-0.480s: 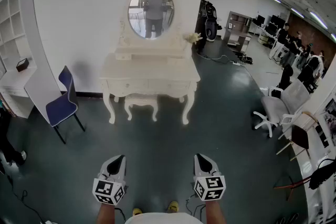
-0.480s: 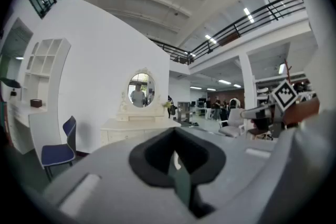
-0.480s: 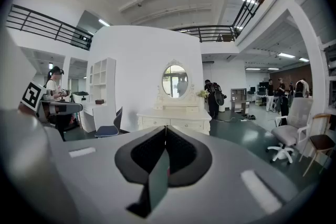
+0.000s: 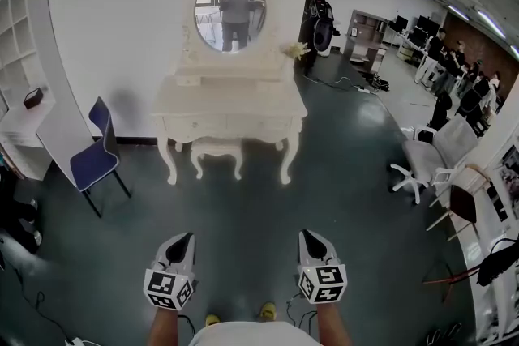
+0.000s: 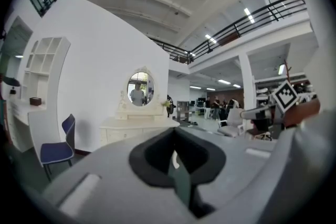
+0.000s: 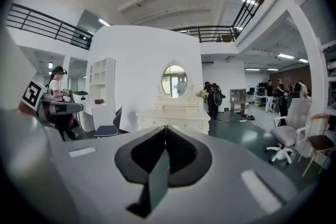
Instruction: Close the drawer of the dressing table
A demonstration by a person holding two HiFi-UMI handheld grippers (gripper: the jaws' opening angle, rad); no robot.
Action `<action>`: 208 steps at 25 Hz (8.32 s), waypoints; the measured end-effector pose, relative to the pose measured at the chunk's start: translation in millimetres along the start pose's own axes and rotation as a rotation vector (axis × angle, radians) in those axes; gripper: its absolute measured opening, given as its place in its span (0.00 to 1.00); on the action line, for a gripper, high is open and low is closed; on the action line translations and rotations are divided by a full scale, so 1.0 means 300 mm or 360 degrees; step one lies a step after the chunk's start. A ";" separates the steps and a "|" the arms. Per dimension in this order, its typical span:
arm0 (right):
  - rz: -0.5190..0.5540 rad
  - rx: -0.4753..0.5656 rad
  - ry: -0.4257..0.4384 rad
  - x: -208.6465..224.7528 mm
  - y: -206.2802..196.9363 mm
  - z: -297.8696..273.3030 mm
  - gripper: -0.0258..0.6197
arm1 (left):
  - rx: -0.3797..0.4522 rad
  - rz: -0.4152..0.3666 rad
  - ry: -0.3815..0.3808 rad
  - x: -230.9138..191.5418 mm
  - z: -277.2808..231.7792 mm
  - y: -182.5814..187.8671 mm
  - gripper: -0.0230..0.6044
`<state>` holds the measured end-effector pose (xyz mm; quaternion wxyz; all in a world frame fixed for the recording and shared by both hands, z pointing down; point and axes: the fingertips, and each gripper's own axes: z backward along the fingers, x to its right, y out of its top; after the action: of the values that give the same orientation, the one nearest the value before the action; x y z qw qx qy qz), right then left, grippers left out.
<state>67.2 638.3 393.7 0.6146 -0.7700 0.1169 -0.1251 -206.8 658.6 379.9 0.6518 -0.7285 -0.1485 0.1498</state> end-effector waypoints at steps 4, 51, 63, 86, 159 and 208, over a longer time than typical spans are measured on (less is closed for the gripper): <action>-0.0012 0.0011 -0.0037 0.024 -0.003 0.000 0.04 | -0.0003 -0.0001 -0.0008 0.005 -0.010 -0.002 0.03; -0.0019 -0.0051 -0.0005 0.431 -0.130 -0.135 0.17 | -0.0091 -0.0081 -0.0084 0.311 -0.425 -0.051 0.03; -0.0063 -0.0075 0.0009 0.598 -0.147 -0.362 0.17 | -0.0144 -0.0056 -0.0039 0.265 -0.654 -0.101 0.03; -0.0125 -0.0144 -0.0143 0.708 0.133 -1.636 0.17 | -0.0273 0.0068 -0.0256 -0.534 -1.739 -0.057 0.03; -0.0178 -0.0506 0.0163 1.364 0.238 -3.641 0.17 | -0.0527 0.0197 -0.0154 -1.273 -3.589 -0.097 0.03; -0.0231 -0.0660 0.0053 1.383 0.027 -3.973 0.18 | -0.0728 0.0213 -0.0294 -1.347 -3.730 -0.308 0.03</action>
<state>56.7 -595.2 660.3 0.4305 -0.8842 0.0944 -0.1550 -116.0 -510.9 599.6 0.4422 -0.8485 -0.1889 0.2210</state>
